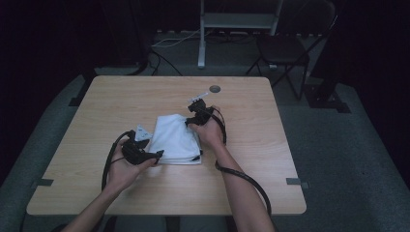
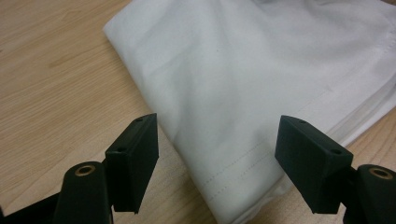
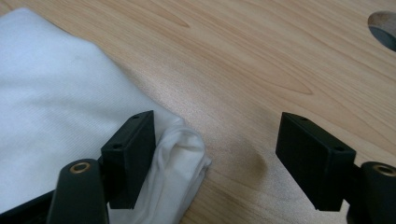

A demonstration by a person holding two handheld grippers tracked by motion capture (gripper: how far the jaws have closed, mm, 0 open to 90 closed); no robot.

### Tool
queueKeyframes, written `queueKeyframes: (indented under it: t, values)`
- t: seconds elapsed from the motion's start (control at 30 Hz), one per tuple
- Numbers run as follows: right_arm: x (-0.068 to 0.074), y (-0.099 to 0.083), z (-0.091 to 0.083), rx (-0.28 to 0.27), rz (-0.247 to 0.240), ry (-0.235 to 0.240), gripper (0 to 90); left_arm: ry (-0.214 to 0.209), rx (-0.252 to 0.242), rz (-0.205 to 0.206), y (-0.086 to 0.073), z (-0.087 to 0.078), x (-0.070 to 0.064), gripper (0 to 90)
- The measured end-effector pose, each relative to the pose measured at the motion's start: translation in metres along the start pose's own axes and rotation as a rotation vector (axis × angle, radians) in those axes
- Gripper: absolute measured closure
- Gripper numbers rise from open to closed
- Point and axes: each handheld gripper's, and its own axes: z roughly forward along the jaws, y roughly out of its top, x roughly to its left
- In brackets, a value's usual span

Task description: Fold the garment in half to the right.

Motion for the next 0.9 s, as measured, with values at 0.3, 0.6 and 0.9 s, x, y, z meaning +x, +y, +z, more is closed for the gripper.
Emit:
queueKeyframes:
  t: [0.3,0.6,0.9]
  values:
    - [-0.01,-0.003,-0.031,-0.085,0.071,0.048,20.6,-0.009,-0.051,-0.027,0.001,-0.014,0.005,29.9]
    - [0.003,-0.029,-0.062,-0.075,0.045,0.124,20.2,0.01,-0.038,-0.051,-0.005,-0.011,0.011,29.9]
    - [0.024,-0.065,-0.085,-0.039,-0.031,0.135,20.6,0.023,-0.003,-0.029,-0.011,-0.007,0.007,29.9]
